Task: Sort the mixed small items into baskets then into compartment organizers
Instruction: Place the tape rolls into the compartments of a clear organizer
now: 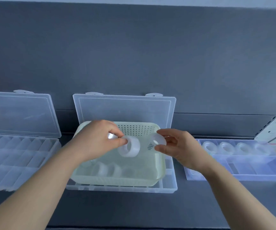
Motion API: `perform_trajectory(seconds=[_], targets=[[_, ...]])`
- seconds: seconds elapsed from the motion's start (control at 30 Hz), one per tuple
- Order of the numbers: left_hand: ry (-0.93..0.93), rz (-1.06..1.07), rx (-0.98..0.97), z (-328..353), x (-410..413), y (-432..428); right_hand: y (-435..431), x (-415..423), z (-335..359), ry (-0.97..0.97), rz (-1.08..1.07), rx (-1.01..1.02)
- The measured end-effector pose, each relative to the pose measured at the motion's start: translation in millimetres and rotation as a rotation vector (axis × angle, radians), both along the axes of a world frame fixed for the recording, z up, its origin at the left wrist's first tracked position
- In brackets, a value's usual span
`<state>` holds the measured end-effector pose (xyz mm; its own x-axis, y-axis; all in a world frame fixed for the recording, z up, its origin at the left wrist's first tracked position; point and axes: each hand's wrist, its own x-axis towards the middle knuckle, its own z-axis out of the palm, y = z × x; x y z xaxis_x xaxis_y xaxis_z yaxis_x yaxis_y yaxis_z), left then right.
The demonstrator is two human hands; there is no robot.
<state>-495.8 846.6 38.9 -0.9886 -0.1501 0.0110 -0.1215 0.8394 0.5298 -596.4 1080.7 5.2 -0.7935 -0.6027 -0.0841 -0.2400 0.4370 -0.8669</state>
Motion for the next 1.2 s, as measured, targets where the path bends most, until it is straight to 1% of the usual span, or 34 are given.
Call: perform_trajectory(seconds=[0.13, 0.17, 0.23, 0.33, 0.43, 0.5, 0.67, 0.73, 0.8, 0.87, 0.93, 0.97, 1.03, 1.1, 1.2], targets=[[0.049, 0.003, 0.004, -3, -25, 56, 64, -19, 13, 0.079, -0.123, -0.031], [0.054, 0.005, 0.000, -5, -31, 71, 80, -25, 11, 0.099, -0.157, -0.011], [0.058, 0.022, -0.018, -10, -43, 99, 110, -37, 4, 0.141, -0.204, 0.078], [0.053, 0.067, -0.026, -16, -58, 137, 146, -52, -18, 0.190, -0.214, 0.295], [0.023, 0.122, -0.036, -26, -70, 164, 166, -58, -35, 0.193, -0.124, 0.466], [0.000, 0.155, -0.040, -34, -77, 176, 169, -61, -44, 0.178, -0.070, 0.496], [-0.051, 0.215, -0.054, -53, -88, 196, 173, -71, -62, 0.207, 0.048, 0.499], [-0.063, 0.227, -0.063, -60, -91, 202, 176, -74, -61, 0.217, 0.064, 0.458], [-0.067, 0.239, -0.046, -66, -95, 209, 176, -77, -55, 0.220, 0.036, 0.328], [-0.053, 0.243, -0.026, -68, -100, 218, 173, -78, -46, 0.112, 0.012, 0.138], [-0.020, 0.233, 0.035, -67, -105, 228, 168, -80, -38, -0.019, 0.008, 0.041], [0.002, 0.223, 0.084, -66, -107, 232, 166, -81, -37, -0.040, 0.014, 0.026], [0.020, 0.224, 0.201, -68, -109, 235, 164, -86, -40, -0.015, -0.007, 0.028], [-0.012, 0.258, 0.342, -70, -108, 229, 168, -91, -44, 0.053, -0.052, 0.092], [-0.106, 0.259, 0.559, -73, -104, 220, 175, -95, -54, 0.164, -0.053, 0.280]])
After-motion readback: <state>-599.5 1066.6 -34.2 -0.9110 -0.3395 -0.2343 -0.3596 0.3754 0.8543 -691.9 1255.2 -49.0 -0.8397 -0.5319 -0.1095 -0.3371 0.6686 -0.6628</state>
